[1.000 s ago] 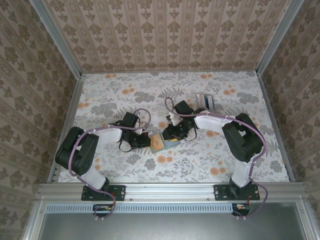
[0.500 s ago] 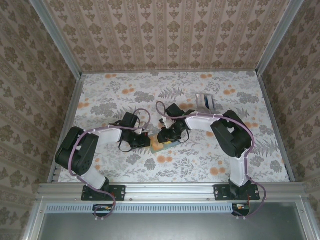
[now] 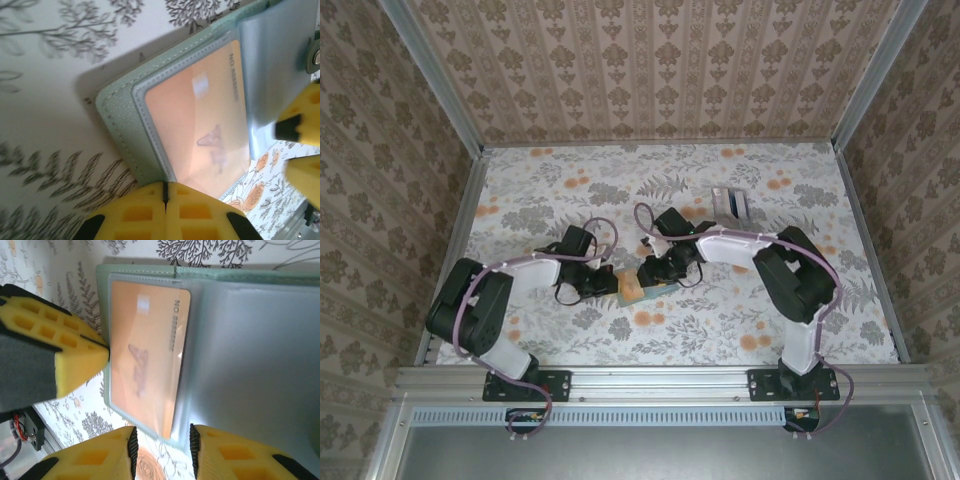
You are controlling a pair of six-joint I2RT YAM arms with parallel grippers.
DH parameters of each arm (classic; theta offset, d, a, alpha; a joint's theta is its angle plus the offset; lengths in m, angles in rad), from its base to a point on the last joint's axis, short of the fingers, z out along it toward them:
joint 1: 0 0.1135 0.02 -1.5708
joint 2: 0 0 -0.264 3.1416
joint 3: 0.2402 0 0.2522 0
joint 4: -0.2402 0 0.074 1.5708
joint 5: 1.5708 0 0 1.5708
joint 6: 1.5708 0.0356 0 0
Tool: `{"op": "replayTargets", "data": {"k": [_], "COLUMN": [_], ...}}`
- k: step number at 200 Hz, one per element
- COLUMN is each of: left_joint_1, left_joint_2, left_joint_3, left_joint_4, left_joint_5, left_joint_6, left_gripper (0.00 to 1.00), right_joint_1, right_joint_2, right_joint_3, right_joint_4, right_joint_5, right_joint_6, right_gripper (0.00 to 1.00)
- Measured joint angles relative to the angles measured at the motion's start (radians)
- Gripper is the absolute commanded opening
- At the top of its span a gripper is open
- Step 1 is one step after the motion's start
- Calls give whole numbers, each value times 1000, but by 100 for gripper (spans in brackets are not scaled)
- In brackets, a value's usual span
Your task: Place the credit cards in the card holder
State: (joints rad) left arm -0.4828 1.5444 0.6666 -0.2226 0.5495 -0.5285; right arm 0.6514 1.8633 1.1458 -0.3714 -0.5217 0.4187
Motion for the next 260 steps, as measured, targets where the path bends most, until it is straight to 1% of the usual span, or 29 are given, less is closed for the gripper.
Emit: {"op": "replayTargets", "data": {"k": [21, 37, 55, 89, 103, 147, 191, 260], "left_joint_1": [0, 0, 0, 0, 0, 0, 0, 0], "left_joint_2": [-52, -79, -89, -89, -89, -89, -69, -51], "left_joint_3": [-13, -14, -14, -14, -15, -19, -25, -25], "left_joint_4": [-17, -17, -18, -34, -35, -36, -32, -32], "left_joint_5": [-27, -39, -44, -55, -58, -66, -66, -65], "left_joint_6": [-3, -3, -3, -2, -2, -2, -2, -2], "left_gripper": [0, 0, 0, 0, 0, 0, 0, 0], "right_joint_1": [-2, -6, -7, -7, -7, -7, -8, -7], "right_joint_2": [-81, -115, -117, -116, -116, -91, -66, -64], "right_joint_3": [-33, -49, -61, -83, -83, -83, -83, -84], "right_joint_4": [-6, -6, -7, -26, -31, -33, -30, -28], "right_joint_5": [79, 131, 175, 234, 251, 259, 254, 233], "right_joint_6": [1, 8, 19, 34, 34, 34, 39, 53], "right_gripper": [39, 38, 38, 42, 43, 43, 41, 29]}}
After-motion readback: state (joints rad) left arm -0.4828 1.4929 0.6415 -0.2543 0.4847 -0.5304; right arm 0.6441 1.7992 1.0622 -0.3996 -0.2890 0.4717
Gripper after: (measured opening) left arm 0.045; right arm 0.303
